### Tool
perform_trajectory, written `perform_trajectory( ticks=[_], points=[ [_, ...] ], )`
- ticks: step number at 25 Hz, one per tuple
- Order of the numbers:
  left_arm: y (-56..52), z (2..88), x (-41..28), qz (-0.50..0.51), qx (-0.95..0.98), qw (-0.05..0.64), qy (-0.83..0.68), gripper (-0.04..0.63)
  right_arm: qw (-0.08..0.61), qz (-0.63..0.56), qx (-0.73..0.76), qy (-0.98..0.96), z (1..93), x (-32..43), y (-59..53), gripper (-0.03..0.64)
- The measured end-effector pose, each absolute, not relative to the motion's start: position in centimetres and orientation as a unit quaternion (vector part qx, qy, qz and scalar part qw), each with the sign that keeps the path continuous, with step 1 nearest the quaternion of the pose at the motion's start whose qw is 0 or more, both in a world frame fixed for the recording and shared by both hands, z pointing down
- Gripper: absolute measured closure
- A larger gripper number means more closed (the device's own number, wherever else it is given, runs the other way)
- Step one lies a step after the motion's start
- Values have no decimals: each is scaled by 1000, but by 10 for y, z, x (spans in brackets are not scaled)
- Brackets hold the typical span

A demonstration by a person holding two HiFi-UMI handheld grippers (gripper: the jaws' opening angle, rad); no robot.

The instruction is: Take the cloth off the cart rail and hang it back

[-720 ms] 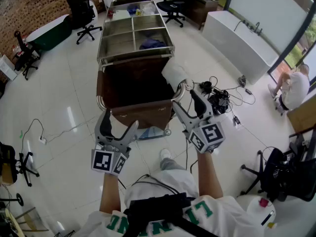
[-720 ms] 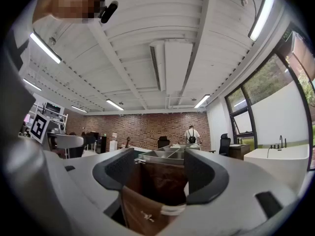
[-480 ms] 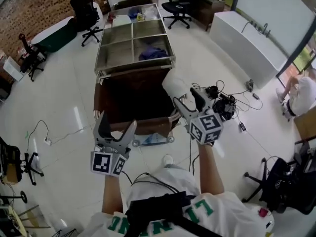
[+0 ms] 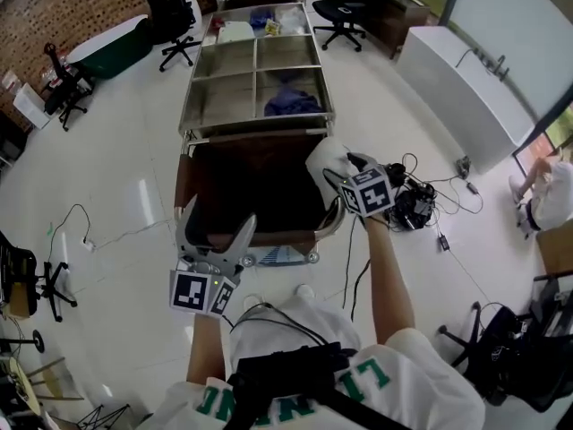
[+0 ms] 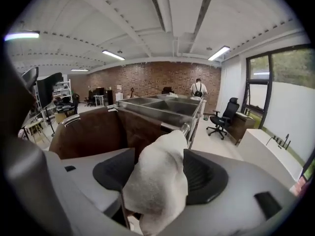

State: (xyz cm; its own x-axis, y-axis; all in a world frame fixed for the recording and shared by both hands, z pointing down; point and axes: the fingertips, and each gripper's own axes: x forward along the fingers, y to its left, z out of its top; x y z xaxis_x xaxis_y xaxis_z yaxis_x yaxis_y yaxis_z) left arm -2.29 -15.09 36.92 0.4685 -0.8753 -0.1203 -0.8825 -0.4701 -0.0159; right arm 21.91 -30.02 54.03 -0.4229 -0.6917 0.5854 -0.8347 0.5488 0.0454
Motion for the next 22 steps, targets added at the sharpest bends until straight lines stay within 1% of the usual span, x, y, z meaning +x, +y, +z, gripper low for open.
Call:
perform_trajectory(
  ticks=[3, 10, 13, 15, 16, 19, 22],
  points=[
    [-153, 368, -28, 54, -865, 33, 499, 172, 313, 143, 466, -815, 551, 217, -304, 332],
    [-164, 375, -38, 53, -880, 29, 471, 172, 326, 122, 496, -796, 547, 215, -298, 400],
    [-165, 374, -44, 53, -885, 30, 462, 172, 317, 122, 516, -786, 543, 219, -295, 432],
    [-168, 372, -50, 54, -885, 32, 461, 172, 310, 115, 527, -783, 535, 221, -295, 471],
    [-169, 371, -54, 55, -885, 33, 461, 172, 309, 112, 530, -782, 531, 221, -295, 504],
    [-173, 368, -66, 55, -884, 34, 463, 172, 297, 104, 541, -780, 515, 218, -292, 520],
    [-178, 364, -78, 58, -884, 33, 463, 172, 235, 76, 564, -788, 466, 205, -286, 523]
  ],
)
